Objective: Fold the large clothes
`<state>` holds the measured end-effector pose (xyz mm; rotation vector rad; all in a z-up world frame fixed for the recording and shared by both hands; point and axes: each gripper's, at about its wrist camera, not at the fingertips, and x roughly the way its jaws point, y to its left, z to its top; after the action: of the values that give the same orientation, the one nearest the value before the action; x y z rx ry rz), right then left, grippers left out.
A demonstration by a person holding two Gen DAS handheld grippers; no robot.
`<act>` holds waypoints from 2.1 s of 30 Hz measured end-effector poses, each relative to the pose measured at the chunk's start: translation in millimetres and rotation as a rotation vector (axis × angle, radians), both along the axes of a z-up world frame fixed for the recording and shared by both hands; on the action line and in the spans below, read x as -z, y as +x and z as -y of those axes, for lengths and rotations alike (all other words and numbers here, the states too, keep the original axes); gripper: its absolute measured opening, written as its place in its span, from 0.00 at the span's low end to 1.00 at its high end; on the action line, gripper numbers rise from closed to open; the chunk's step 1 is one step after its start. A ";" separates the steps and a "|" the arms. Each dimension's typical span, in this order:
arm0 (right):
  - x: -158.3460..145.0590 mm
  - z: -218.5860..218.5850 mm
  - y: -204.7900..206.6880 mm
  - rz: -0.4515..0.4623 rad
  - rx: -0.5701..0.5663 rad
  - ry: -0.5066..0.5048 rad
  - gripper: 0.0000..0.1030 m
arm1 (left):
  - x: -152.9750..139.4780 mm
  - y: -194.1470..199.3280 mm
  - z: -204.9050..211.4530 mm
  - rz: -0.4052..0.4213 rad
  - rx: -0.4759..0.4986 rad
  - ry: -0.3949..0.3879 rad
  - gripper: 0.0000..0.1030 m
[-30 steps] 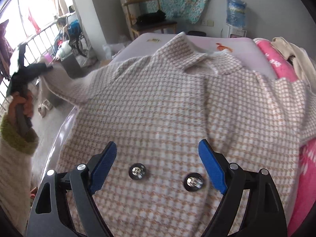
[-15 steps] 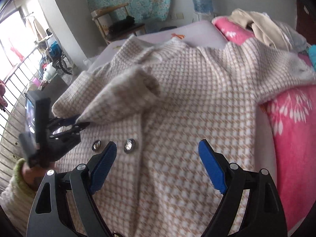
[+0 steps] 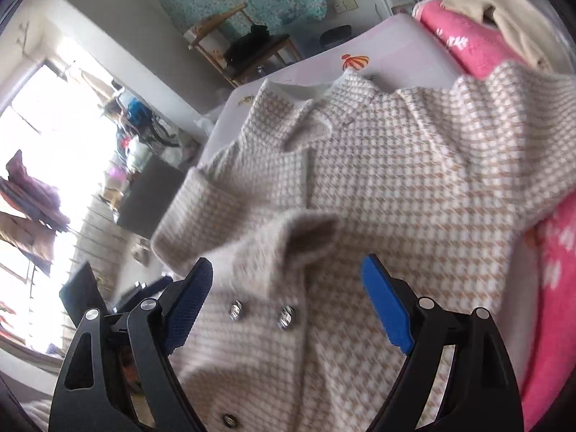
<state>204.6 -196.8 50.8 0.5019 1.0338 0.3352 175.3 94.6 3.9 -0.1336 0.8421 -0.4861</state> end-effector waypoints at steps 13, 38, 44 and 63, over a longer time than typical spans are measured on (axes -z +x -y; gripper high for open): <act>68.1 -61.0 -29.3 -0.147 -0.171 -0.278 0.51 | 15.6 41.7 4.6 -0.018 -0.241 0.224 0.59; -93.5 -43.1 43.2 0.366 -0.097 -0.197 0.06 | 34.3 46.8 -28.8 -0.070 -0.378 0.323 0.60; -24.9 -3.3 70.8 0.171 -0.035 -0.276 0.06 | 45.2 58.1 -34.6 -0.123 -0.397 0.331 0.61; 56.2 51.9 97.8 -0.148 0.013 -0.119 0.42 | 40.2 62.3 -40.1 -0.093 -0.432 0.377 0.61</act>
<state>302.4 -248.8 -5.3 0.4307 1.1859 0.2262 237.6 134.7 -36.4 0.0113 0.9510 0.0880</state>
